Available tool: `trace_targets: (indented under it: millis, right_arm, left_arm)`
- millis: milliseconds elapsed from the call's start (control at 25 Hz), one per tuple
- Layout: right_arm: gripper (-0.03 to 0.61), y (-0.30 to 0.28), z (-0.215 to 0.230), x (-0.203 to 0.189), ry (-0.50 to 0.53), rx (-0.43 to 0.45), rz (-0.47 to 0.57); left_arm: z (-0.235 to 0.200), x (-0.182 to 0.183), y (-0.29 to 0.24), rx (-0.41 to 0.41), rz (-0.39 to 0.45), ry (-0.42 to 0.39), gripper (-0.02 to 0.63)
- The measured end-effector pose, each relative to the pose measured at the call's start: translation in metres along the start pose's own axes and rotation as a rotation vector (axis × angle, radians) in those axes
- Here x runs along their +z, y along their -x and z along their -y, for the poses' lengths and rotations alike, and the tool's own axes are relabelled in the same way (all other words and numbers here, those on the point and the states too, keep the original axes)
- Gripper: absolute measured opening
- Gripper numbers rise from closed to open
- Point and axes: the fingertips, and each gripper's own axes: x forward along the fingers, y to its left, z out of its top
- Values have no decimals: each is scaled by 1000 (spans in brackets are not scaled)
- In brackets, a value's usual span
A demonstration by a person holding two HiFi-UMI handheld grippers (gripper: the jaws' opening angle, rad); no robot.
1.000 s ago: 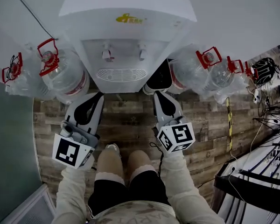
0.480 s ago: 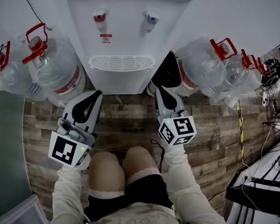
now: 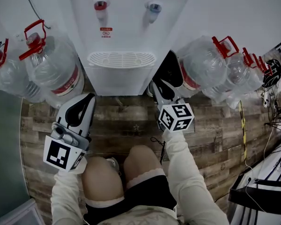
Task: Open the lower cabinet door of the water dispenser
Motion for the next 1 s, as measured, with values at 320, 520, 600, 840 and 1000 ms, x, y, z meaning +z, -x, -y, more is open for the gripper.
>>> trace_targets:
  millis: [320, 520, 600, 840, 1000]
  right_arm:
    - [231, -40, 21, -23, 2, -15, -100]
    - [291, -59, 26, -24, -5, 6, -112]
    - [295, -66, 26, -24, 3, 15, -118]
    - [304, -73, 23, -25, 20, 20, -141]
    - [302, -73, 23, -24, 19, 3, -156]
  left_arm:
    - [-8, -4, 7, 18, 0, 12, 3]
    - [-11, -7, 10, 26, -5, 9, 3]
    - [-13, -9, 12, 32, -6, 13, 3]
    - [-18, -12, 18, 44, -10, 16, 3]
    - [-20, -11, 20, 50, -4, 16, 3]
